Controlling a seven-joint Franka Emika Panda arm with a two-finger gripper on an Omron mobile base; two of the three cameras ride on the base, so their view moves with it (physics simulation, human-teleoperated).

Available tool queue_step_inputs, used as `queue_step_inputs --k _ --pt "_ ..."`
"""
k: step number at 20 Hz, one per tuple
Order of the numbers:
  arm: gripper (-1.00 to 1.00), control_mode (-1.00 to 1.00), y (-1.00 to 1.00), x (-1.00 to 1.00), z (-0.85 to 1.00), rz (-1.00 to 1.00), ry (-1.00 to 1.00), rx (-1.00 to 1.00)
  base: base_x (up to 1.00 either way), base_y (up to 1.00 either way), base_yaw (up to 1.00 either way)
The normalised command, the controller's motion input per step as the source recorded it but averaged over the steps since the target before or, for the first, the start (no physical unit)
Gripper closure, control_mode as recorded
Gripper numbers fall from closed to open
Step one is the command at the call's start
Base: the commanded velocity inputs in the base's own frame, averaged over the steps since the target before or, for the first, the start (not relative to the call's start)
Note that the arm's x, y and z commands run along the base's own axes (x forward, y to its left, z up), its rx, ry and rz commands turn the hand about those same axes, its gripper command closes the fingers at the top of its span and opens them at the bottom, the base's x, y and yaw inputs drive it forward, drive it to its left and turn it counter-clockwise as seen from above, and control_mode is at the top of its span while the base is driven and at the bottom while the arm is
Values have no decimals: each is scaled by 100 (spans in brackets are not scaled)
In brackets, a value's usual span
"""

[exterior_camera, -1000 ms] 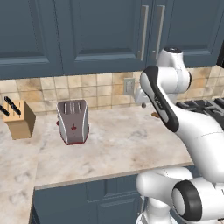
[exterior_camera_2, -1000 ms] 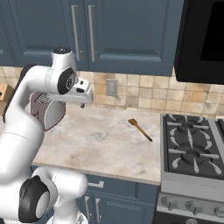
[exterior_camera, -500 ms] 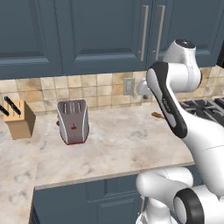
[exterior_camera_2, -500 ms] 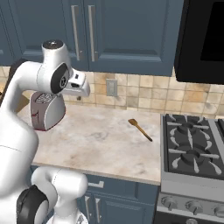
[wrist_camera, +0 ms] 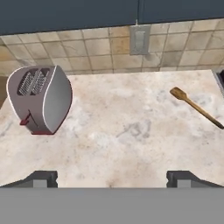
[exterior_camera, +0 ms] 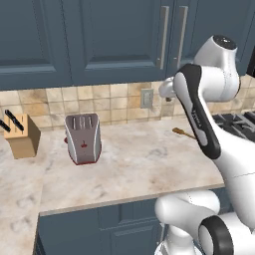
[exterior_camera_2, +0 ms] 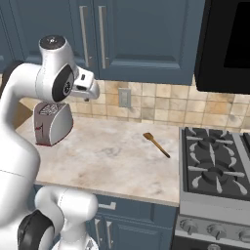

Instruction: Pick the dish brush and soap dispenser from the cabinet and place them on the counter.

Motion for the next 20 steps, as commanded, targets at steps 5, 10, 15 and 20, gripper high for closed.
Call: queue_step_inputs --k 5,10,15,20 --pt "-100 -100 -13 1 27 -2 -1 -10 0 0 0" --pt "-100 -100 -4 4 33 -3 -1 -8 0 0 0" --pt "-100 -100 2 12 25 0 -1 -7 0 0 0" --pt "-100 -100 0 25 16 2 -7 -4 0 0 0"
